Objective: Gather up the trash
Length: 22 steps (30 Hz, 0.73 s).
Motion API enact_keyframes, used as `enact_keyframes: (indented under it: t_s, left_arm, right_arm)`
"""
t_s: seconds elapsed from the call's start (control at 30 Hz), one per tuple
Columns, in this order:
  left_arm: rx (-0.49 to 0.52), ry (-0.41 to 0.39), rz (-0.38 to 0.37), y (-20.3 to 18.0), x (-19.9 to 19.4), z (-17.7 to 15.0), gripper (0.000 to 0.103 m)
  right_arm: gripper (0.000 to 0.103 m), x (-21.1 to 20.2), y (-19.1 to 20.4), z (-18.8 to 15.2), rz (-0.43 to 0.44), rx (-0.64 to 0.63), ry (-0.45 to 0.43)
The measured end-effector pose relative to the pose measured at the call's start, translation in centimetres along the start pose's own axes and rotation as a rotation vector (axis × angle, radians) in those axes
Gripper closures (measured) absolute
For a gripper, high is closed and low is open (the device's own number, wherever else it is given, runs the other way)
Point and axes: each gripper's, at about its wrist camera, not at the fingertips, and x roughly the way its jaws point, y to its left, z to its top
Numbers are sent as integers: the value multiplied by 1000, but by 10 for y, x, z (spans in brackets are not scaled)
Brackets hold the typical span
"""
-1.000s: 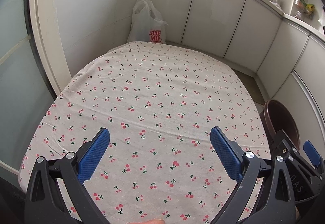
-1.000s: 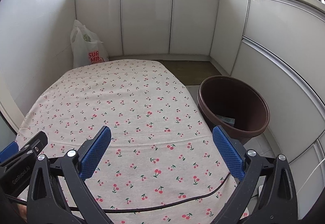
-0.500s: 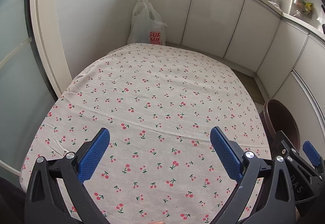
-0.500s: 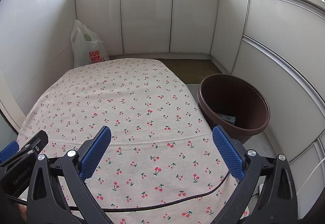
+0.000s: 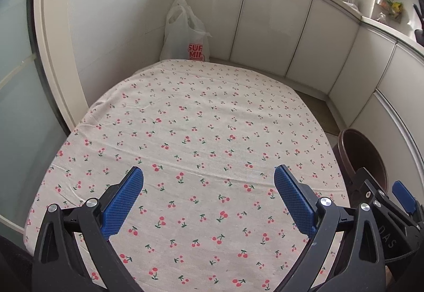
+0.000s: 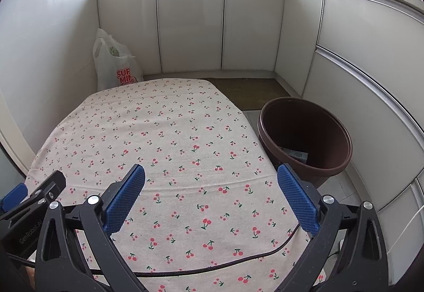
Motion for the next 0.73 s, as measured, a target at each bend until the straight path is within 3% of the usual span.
enact_keyframes:
  t_s: [0.43, 0.73]
  left_arm:
    - [37, -95, -72, -15, -18, 4, 7]
    - [-11, -66, -57, -7, -17, 5, 7]
  right_arm:
    - [7, -11, -5, 4, -40, -10, -53]
    - [7, -14, -11, 5, -53, 4, -67]
